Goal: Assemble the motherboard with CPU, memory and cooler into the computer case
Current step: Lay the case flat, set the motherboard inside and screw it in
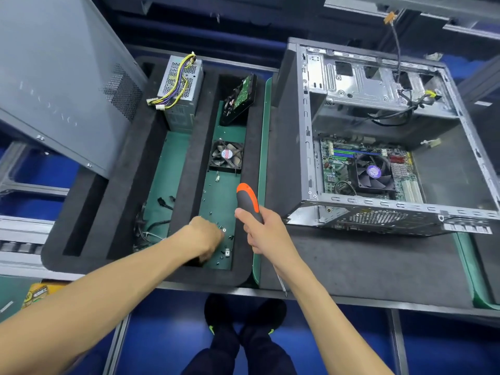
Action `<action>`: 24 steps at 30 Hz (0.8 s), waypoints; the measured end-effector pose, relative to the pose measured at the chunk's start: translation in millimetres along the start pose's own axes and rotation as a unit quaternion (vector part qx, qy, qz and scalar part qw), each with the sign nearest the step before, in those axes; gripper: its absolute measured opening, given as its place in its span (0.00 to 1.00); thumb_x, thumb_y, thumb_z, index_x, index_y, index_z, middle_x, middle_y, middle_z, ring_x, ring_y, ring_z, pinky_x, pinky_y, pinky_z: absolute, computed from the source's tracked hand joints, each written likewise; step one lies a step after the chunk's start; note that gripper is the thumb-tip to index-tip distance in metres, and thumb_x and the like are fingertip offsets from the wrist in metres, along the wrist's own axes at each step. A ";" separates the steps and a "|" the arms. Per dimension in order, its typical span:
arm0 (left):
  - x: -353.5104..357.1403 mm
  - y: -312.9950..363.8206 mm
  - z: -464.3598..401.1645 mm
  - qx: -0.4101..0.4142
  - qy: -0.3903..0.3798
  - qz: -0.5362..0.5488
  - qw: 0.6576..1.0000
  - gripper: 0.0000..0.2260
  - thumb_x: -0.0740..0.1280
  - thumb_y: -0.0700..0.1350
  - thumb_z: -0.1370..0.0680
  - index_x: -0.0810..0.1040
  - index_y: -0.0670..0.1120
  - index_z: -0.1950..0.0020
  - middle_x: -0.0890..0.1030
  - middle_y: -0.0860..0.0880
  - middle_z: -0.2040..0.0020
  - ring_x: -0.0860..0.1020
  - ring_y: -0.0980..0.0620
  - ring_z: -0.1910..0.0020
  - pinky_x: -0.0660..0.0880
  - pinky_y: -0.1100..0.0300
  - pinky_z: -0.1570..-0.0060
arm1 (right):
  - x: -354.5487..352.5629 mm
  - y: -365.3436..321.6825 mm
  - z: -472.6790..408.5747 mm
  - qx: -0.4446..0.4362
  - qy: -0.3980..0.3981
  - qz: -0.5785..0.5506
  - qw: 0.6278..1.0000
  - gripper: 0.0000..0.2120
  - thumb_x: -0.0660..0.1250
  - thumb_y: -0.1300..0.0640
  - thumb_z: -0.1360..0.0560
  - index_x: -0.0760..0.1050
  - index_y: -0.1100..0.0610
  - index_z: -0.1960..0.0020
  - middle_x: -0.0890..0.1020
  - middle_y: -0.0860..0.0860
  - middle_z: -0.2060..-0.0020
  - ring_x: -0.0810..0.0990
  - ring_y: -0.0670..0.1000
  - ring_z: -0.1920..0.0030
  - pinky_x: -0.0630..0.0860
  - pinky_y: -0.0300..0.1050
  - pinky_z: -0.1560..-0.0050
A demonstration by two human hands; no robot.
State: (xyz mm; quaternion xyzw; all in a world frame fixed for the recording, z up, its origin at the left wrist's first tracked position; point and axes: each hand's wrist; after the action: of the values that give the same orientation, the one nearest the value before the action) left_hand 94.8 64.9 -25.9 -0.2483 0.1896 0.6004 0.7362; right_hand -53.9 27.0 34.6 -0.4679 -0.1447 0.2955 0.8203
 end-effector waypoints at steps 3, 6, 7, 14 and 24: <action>14.4 4.0 -1.7 0.009 0.040 -0.046 0.998 0.16 0.62 0.40 0.20 0.72 0.45 0.33 0.79 0.47 0.37 0.79 0.44 0.38 0.73 0.55 0.47 | 1.1 -0.3 -1.8 0.003 -0.001 0.004 1.000 0.11 0.68 0.48 0.21 0.73 0.56 0.52 0.65 0.50 0.67 0.62 0.45 0.76 0.60 0.36 0.76; 19.9 3.8 -5.5 0.012 0.068 -0.050 0.996 0.15 0.61 0.39 0.20 0.73 0.45 0.33 0.79 0.47 0.36 0.79 0.45 0.38 0.73 0.55 0.46 | -0.6 0.5 -2.4 0.003 0.005 0.005 1.000 0.17 0.68 0.48 0.22 0.72 0.63 0.51 0.65 0.51 0.66 0.62 0.45 0.75 0.60 0.36 0.76; 21.2 4.6 -7.1 0.012 0.069 -0.050 0.996 0.15 0.61 0.40 0.20 0.72 0.45 0.33 0.79 0.47 0.36 0.79 0.45 0.38 0.73 0.55 0.46 | -0.6 0.4 -2.2 0.000 0.005 0.005 1.000 0.16 0.68 0.48 0.22 0.72 0.61 0.52 0.65 0.51 0.66 0.62 0.45 0.75 0.60 0.36 0.76; 29.0 11.5 -16.5 -0.005 0.048 -0.036 0.998 0.17 0.60 0.42 0.19 0.70 0.46 0.30 0.77 0.48 0.35 0.78 0.46 0.37 0.73 0.55 0.45 | 5.8 -4.6 -3.8 -0.006 -0.003 0.014 1.000 0.15 0.69 0.49 0.21 0.66 0.51 0.61 0.65 0.48 0.70 0.62 0.45 0.76 0.60 0.36 0.77; 21.8 4.0 -11.2 -0.023 0.110 0.080 0.990 0.12 0.63 0.40 0.24 0.75 0.45 0.41 0.81 0.46 0.43 0.81 0.43 0.45 0.74 0.55 0.54 | 3.0 -17.2 -0.5 -0.017 -0.001 0.011 1.000 0.15 0.69 0.49 0.22 0.66 0.51 0.61 0.65 0.48 0.70 0.62 0.45 0.76 0.60 0.36 0.76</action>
State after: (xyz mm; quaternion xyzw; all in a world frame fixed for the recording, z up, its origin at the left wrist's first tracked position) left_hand 95.6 76.1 -48.1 -0.3138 0.2750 0.6307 0.6542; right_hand -45.3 21.8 48.9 -0.4827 -0.1453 0.3028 0.8088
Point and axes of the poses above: each hand's wrist, its own z-axis away from the middle knuckle, its own x-axis out of the palm, y = z × x
